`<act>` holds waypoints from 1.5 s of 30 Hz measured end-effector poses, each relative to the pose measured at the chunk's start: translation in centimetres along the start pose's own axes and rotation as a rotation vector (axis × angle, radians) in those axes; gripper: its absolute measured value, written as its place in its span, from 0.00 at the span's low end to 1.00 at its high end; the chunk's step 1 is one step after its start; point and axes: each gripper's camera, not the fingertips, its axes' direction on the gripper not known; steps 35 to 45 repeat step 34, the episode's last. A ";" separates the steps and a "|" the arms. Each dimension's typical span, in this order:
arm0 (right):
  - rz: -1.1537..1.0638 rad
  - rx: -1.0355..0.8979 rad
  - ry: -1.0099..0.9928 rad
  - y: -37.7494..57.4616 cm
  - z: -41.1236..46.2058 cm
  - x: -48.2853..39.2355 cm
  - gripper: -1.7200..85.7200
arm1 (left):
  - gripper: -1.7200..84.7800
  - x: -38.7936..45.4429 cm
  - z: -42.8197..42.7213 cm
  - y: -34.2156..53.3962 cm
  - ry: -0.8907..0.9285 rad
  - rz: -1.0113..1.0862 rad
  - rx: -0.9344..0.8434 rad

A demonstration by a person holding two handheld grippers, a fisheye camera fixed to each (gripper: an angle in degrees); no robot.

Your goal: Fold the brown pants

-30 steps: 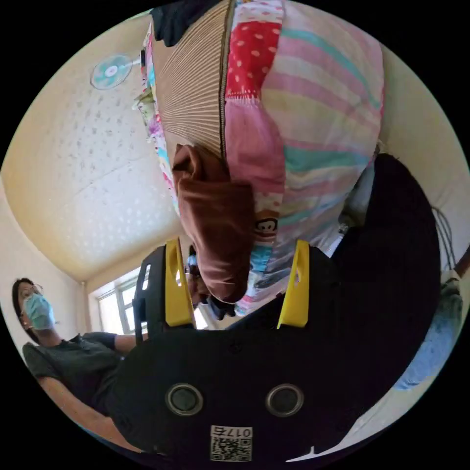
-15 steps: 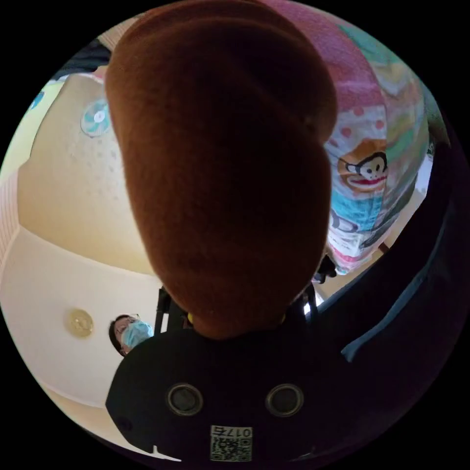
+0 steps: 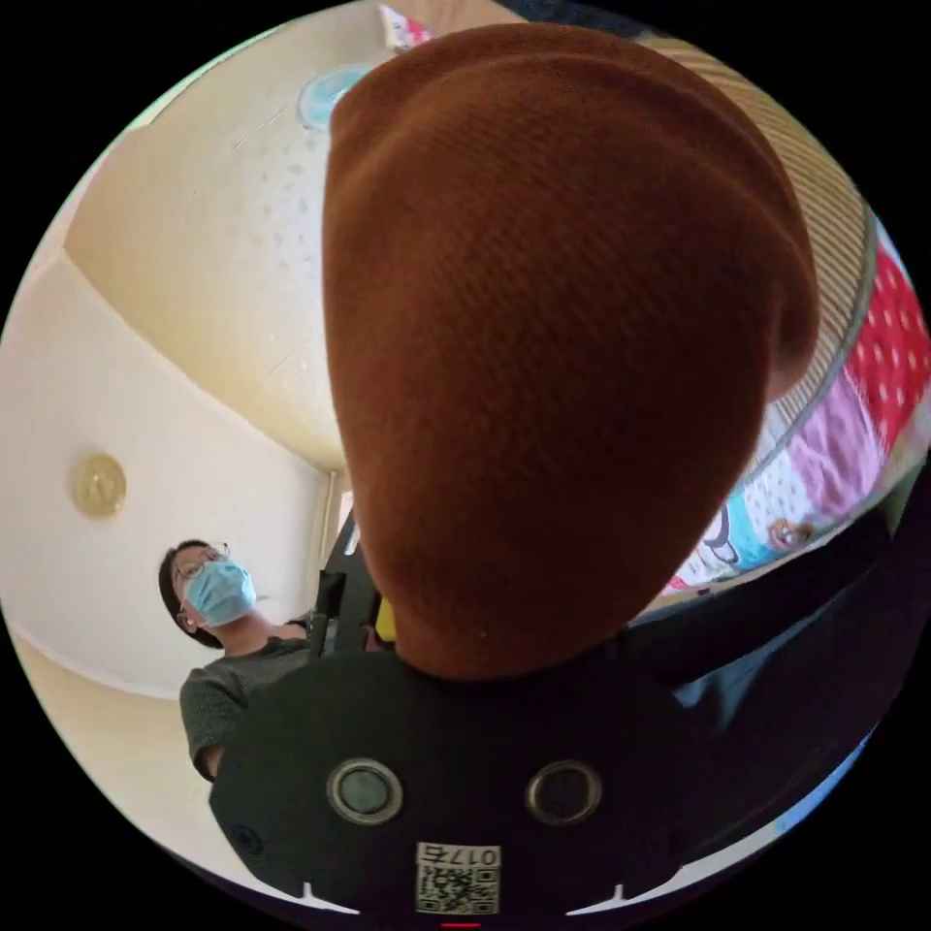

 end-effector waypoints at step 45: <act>0.774 0.570 0.175 -0.7 -16.7 11.3 0.02 | 0.11 6.9 -1.2 38.0 -0.307 -0.654 1.140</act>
